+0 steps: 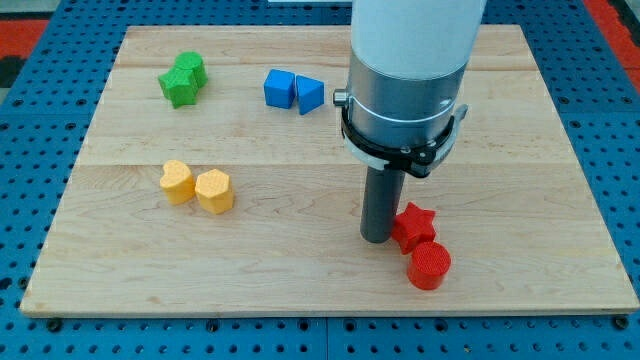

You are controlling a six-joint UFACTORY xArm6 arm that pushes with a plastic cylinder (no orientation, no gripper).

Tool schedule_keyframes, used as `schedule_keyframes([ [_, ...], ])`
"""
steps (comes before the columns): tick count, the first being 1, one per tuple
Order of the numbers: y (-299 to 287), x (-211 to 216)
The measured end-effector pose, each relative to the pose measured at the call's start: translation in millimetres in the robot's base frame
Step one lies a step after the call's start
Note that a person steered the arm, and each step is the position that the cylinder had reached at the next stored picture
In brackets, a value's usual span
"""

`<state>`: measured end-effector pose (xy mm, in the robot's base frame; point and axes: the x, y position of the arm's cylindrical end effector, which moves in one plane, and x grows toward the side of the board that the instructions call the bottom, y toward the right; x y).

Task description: Push the yellow hexagon into the red star

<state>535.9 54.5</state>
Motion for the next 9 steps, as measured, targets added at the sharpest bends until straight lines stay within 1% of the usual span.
schedule_keyframes([
  [2,7.2,-16.6],
  [3,-25.5,-14.7],
  [4,-68.6,13.8],
  [5,-147.6,5.0],
  [6,-195.1,-35.7],
  [7,-149.5,-72.0],
  [8,-152.8,-86.4],
  [9,-152.3,-112.4],
])
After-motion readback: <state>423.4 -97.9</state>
